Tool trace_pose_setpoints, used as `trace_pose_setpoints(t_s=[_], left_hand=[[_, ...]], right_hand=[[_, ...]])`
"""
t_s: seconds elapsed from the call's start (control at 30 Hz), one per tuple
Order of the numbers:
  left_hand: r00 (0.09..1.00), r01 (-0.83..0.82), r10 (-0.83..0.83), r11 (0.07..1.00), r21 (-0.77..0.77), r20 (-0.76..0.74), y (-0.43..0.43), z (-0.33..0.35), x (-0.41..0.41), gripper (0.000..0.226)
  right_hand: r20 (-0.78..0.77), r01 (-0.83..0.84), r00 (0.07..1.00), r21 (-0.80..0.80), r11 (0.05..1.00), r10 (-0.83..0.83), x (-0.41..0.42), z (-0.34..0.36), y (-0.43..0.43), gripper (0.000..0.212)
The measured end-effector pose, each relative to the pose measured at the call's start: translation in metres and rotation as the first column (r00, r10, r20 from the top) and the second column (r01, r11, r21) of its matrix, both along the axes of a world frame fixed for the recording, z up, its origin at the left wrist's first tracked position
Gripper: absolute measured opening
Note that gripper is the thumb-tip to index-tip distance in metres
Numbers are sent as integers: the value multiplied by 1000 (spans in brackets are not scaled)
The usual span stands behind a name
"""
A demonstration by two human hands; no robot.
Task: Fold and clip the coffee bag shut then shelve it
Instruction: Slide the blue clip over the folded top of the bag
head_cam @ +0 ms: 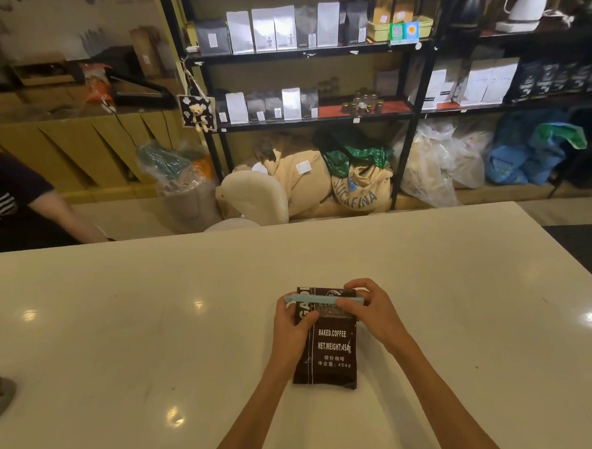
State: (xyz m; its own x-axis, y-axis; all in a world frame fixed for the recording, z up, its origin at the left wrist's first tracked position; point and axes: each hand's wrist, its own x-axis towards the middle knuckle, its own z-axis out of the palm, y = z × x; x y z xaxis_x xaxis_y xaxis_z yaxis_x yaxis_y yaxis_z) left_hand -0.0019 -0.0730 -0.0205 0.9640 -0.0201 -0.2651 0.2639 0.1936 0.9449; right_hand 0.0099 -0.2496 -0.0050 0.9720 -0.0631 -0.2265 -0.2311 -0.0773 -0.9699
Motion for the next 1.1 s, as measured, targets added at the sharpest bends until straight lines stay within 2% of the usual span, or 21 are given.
trace_pose_setpoints(t_s=[0.23, 0.37, 0.47, 0.63, 0.83, 1.1], left_hand=[[994, -61, 52, 994, -90, -98, -1, 1, 7, 17], [986, -119, 103, 985, -123, -133, -3, -1, 11, 19], [983, -130, 107, 980, -150, -149, -3, -2, 11, 19], [981, -134, 100, 969, -208, -166, -1, -3, 10, 24], [978, -164, 143, 976, -144, -149, -3, -4, 12, 25], [948, -262, 237, 960, -99, -214, -8, -8, 21, 21]], right_hand=[[-29, 62, 998, 79, 995, -60, -3, -4, 9, 43], [-149, 199, 975, 277, 940, -163, -5, -14, 20, 44], [-216, 216, 966, 372, 903, -142, -6, -18, 30, 42], [-241, 242, 958, 372, 896, -158, -4, -15, 38, 39], [-245, 271, 952, 385, 882, -185, -3, -19, 40, 38], [-236, 300, 945, 357, 885, -225, -4, -25, 40, 41]])
